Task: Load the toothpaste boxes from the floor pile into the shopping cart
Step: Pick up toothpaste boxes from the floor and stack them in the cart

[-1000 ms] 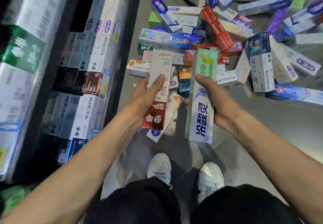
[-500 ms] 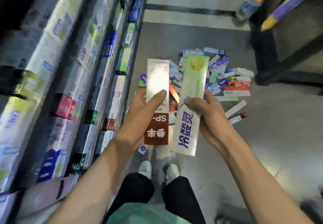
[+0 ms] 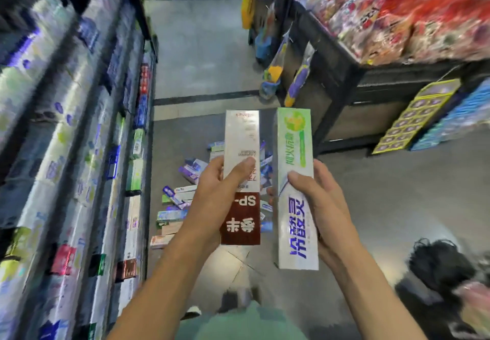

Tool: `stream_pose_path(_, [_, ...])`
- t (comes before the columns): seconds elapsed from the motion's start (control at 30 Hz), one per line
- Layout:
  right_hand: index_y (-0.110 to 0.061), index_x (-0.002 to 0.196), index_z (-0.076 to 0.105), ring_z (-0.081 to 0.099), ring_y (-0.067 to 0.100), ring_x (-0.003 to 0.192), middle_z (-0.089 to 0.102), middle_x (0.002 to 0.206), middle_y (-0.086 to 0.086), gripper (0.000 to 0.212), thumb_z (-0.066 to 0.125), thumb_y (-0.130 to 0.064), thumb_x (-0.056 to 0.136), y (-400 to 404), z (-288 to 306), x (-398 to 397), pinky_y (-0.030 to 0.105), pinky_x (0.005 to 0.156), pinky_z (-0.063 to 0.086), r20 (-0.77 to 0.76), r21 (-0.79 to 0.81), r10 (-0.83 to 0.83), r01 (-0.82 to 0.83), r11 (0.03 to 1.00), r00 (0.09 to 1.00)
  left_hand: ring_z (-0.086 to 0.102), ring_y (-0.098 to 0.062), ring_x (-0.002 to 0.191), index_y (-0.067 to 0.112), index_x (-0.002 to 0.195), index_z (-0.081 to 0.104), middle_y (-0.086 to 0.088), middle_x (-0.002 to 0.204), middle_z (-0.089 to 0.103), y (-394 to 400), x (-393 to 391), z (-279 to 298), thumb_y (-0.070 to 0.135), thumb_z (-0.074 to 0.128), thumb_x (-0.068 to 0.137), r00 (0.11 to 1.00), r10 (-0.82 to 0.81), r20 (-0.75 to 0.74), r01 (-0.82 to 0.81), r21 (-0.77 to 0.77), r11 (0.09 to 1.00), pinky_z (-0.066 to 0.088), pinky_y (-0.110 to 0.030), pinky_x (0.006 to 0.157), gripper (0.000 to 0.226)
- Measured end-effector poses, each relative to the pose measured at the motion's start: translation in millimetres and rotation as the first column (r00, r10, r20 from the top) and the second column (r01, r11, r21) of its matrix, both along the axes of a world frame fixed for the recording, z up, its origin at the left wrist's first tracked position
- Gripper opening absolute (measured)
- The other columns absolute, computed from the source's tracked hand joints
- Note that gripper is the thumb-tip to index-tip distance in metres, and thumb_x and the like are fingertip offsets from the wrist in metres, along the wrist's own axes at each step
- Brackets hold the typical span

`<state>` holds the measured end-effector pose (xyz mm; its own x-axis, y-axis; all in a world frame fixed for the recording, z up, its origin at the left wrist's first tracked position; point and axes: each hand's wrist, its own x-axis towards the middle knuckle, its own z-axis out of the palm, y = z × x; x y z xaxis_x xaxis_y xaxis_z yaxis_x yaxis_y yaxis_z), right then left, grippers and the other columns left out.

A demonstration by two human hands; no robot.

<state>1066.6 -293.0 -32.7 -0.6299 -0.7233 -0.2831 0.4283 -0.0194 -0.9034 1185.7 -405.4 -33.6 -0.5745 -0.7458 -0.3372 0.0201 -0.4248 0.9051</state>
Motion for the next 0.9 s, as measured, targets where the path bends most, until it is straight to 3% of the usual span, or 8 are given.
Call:
stream_pose_path(0.1, [-0.015, 0.125, 0.062, 0.070, 0.036, 0.085, 0.074, 0.108, 0.021, 0.037, 0.064, -0.008, 0.089, 36.1, 6.5, -18.7, 0.054, 0.085, 0.056, -0.027, -0.020, -0.100, 0.100, 0.995, 0.995, 0.071, -0.018, 0.066, 0.019, 0.120, 0.065, -0.004, 0.087, 0.076, 25.2, -26.2, 10.0, 0.032, 0.071, 0.089, 0.997, -0.083, 0.000, 0.083, -0.017, 0.996, 0.054, -0.034, 0.061, 0.033])
stream_pose_path(0.23, [-0.014, 0.130, 0.059, 0.071, 0.029, 0.075, 0.075, 0.104, 0.019, 0.040, 0.062, -0.005, 0.091, 84.2, 13.8, -33.1, 0.042, 0.073, 0.058, -0.014, -0.038, -0.230, 0.229, 0.973, 0.973, 0.072, -0.017, 0.064, 0.020, 0.121, 0.064, -0.004, 0.084, 0.077, 59.0, -59.1, 21.2, 0.033, 0.070, 0.091, 0.977, -0.211, 0.035, 0.212, -0.016, 0.977, 0.056, -0.031, 0.056, 0.033])
stream_pose_path(0.3, [-0.014, 0.129, 0.058, 0.069, 0.033, 0.076, 0.075, 0.101, 0.021, 0.039, 0.062, -0.004, 0.091, 106.0, 15.5, -38.5, 0.045, 0.074, 0.057, 0.012, -0.061, -0.304, 0.304, 0.951, 0.953, 0.072, -0.018, 0.063, 0.020, 0.117, 0.065, -0.009, 0.087, 0.078, 75.0, -75.3, 26.3, 0.031, 0.069, 0.092, 0.958, -0.286, 0.027, 0.286, -0.009, 0.958, 0.059, -0.031, 0.056, 0.028])
stream_pose_path(0.5, [-0.011, 0.131, 0.055, 0.064, 0.038, 0.084, 0.071, 0.104, 0.028, 0.041, 0.065, -0.007, 0.091, 158.7, 15.4, -41.0, 0.047, 0.076, 0.056, 0.032, -0.067, -0.570, 0.570, 0.819, 0.821, 0.070, -0.015, 0.058, 0.019, 0.108, 0.065, -0.005, 0.079, 0.077, 111.3, -117.2, 33.1, 0.027, 0.067, 0.093, 0.841, -0.542, -0.003, 0.541, -0.018, 0.841, 0.056, -0.025, 0.049, 0.017])
stream_pose_path(0.63, [-0.015, 0.131, 0.056, 0.067, 0.038, 0.084, 0.074, 0.103, 0.023, 0.045, 0.070, -0.012, 0.089, 183.8, 12.4, -30.5, 0.052, 0.080, 0.055, -0.003, -0.020, -0.750, 0.750, 0.661, 0.662, 0.070, -0.019, 0.060, 0.019, 0.107, 0.067, -0.012, 0.087, 0.077, 128.8, -145.1, 30.0, 0.028, 0.069, 0.092, 0.706, -0.709, -0.002, 0.709, -0.017, 0.705, 0.058, -0.029, 0.054, 0.018])
stream_pose_path(0.73, [-0.015, 0.129, 0.057, 0.068, 0.041, 0.084, 0.072, 0.104, 0.027, 0.042, 0.070, -0.012, 0.089, 195.0, 12.2, -18.8, 0.059, 0.082, 0.055, -0.015, 0.000, -0.863, 0.863, 0.505, 0.505, 0.071, -0.024, 0.068, 0.019, 0.106, 0.070, -0.015, 0.090, 0.076, 138.7, -165.6, 24.9, 0.031, 0.072, 0.089, 0.572, -0.820, -0.004, 0.820, -0.008, 0.572, 0.059, -0.040, 0.070, 0.021])
stream_pose_path(0.8, [-0.012, 0.127, 0.057, 0.070, 0.036, 0.079, 0.072, 0.101, 0.027, 0.039, 0.068, -0.010, 0.090, 201.4, 11.5, -8.9, 0.049, 0.072, 0.058, -0.012, 0.004, -0.923, 0.923, 0.384, 0.384, 0.072, -0.023, 0.072, 0.021, 0.105, 0.069, -0.014, 0.089, 0.077, 147.3, -177.1, 22.5, 0.033, 0.072, 0.089, 0.475, -0.880, 0.013, 0.880, 0.002, 0.475, 0.060, -0.041, 0.073, 0.020])
stream_pose_path(0.9, [-0.014, 0.126, 0.058, 0.070, 0.024, 0.065, 0.075, 0.085, 0.015, 0.034, 0.064, -0.008, 0.093, 210.7, 6.3, 8.9, 0.034, 0.059, 0.058, -0.014, 0.044, -0.978, 0.977, 0.208, 0.209, 0.073, -0.019, 0.068, 0.021, 0.105, 0.066, -0.009, 0.084, 0.077, 165.3, -189.6, 16.2, 0.034, 0.071, 0.090, 0.323, -0.946, 0.034, 0.946, 0.015, 0.324, 0.059, -0.033, 0.062, 0.021])
